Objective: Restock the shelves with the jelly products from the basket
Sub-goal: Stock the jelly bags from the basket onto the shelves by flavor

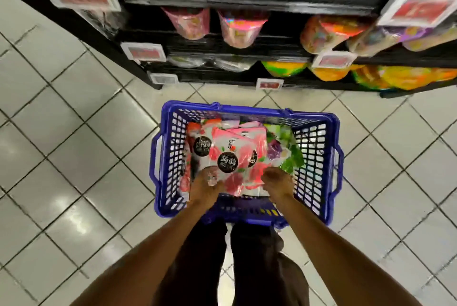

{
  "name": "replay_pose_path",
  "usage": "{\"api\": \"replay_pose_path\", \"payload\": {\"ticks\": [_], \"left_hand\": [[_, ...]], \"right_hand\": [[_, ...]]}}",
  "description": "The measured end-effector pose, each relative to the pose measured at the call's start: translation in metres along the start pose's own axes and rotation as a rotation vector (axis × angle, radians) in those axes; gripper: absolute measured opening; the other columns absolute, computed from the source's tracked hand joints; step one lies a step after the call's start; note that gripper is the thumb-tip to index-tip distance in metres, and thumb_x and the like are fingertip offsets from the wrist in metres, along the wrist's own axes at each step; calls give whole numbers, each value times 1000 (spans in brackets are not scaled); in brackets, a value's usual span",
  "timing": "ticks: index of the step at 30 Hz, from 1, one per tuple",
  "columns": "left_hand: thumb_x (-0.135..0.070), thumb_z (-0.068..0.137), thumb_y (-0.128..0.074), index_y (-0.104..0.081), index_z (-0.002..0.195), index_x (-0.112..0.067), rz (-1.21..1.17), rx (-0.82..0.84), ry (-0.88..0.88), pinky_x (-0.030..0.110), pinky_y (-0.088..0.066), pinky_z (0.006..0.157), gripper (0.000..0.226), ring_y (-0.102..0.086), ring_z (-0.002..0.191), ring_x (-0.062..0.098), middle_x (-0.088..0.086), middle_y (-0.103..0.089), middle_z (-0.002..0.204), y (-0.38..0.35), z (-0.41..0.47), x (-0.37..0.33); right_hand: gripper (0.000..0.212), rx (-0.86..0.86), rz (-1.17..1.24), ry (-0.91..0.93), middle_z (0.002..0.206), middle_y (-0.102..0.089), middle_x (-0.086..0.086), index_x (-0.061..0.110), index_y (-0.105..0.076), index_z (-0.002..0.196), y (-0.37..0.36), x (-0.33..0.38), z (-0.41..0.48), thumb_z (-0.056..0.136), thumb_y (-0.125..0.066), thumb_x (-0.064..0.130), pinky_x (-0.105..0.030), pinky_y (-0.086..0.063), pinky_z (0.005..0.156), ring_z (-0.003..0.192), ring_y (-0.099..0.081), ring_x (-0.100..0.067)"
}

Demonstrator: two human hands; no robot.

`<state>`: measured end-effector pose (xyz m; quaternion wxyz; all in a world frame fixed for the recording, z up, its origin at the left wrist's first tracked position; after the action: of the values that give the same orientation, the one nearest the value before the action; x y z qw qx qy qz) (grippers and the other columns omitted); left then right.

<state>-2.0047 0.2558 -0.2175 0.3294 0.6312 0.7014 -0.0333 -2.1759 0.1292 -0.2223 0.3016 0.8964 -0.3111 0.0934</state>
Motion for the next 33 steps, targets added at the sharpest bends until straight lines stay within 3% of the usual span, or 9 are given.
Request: {"api": "replay_pose_path", "payload": {"ticks": [6, 10, 12, 16, 20, 23, 26, 30, 33], "left_hand": [[-18, 77, -73, -41, 137, -8, 85, -173, 68, 36, -47, 91, 68, -53, 117, 33, 15, -54, 128, -28, 58, 29], [-34, 64, -89, -27, 145, -7, 127, -142, 134, 35, -44, 96, 105, -51, 123, 29, 11, -50, 135, -36, 65, 38], [-25, 62, -91, -43, 137, -4, 28, -129, 151, 25, -43, 93, 91, -55, 110, 16, 1, -55, 124, -38, 65, 36], [-20, 70, -87, -72, 99, -6, -199, 12, 297, 42, -59, 82, 36, -71, 88, 25, 13, -75, 98, -49, 54, 29], [-27, 74, -82, -68, 90, -18, -99, -102, 213, 21, -49, 58, 23, -68, 74, 17, 2, -73, 80, -34, 51, 24], [-15, 77, -80, -62, 81, -25, -133, -135, 157, 21, -53, 54, 21, -68, 66, 9, -10, -67, 71, -18, 58, 30], [-10, 77, -78, -62, 81, -28, -142, -200, 95, 10, -47, 50, 25, -66, 61, 1, -18, -66, 71, 1, 62, 33], [-10, 75, -80, -66, 85, -22, -138, -178, 99, 26, -55, 69, 21, -68, 74, 13, -8, -71, 78, 10, 63, 33], [-2, 72, -79, -66, 67, -24, -140, -102, 106, 16, -51, 49, 26, -66, 57, 5, -14, -67, 53, 12, 57, 22]], "right_hand": [[24, -35, -122, -113, 105, -70, -15, 7, -68, 104, -42, -24, 66, 87, -65, 24, -35, -54, 86, 102, -67, -31], [39, -37, -129, -88, 99, -67, -11, 2, -59, 115, -52, -26, 64, 83, -68, 23, -33, -52, 82, 101, -66, -31], [28, 37, -219, -62, 107, -69, -10, 9, -64, 115, -51, -24, 59, 90, -61, 22, -31, -51, 84, 105, -65, -30], [25, 124, -379, 5, 114, -69, -14, 11, -72, 107, -49, -12, 54, 93, -53, 20, -34, -53, 89, 105, -65, -30], [47, 38, -84, -75, 136, -50, -19, 3, -45, 133, -52, -10, 56, 89, -59, 8, -37, -49, 93, 115, -57, -33], [75, -73, -22, -161, 143, -38, -21, 5, -26, 145, -52, -15, 61, 86, -69, 17, -41, -46, 96, 122, -52, -38], [62, 33, -64, -129, 130, -58, -15, 9, -48, 133, -62, -26, 64, 82, -74, 31, -34, -50, 93, 114, -60, -31], [41, 181, -120, -100, 109, -70, -11, 9, -67, 107, -74, -44, 57, 85, -69, 44, -32, -52, 86, 101, -65, -27], [27, 203, 187, -97, 102, -70, -6, 10, -63, 105, -71, -48, 47, 87, -71, 28, -33, -52, 82, 95, -65, -23]]}}
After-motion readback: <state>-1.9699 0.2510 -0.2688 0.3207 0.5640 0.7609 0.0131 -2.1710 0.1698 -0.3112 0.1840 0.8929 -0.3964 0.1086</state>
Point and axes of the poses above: each hand's wrist, its own z-axis towards the middle knuckle, its own y-axis out of the back of the hand, x = y × z, the point moved 4 cm from there along z, towards the middle knuckle
